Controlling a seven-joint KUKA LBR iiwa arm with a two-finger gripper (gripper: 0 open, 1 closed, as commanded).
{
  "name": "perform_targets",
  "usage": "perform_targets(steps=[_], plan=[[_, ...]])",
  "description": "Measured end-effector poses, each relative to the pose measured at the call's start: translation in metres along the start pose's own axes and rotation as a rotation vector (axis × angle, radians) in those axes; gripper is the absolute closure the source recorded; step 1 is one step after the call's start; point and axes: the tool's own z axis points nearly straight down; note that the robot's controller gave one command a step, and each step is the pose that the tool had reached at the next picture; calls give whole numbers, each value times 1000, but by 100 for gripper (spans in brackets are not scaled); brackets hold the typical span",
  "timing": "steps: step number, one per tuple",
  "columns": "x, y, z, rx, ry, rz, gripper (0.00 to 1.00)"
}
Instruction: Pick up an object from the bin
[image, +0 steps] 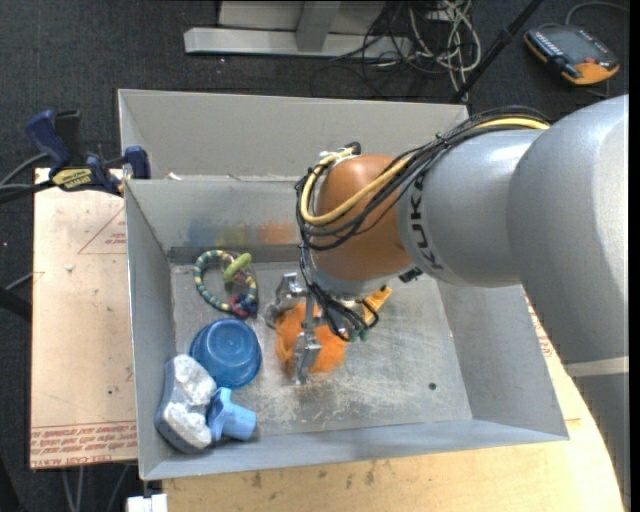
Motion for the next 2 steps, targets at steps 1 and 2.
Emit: perform_targets(steps=[1,2], plan=[[-89,54,17,-1,-7,105,100],[-89,54,17,-1,-7,105,100]])
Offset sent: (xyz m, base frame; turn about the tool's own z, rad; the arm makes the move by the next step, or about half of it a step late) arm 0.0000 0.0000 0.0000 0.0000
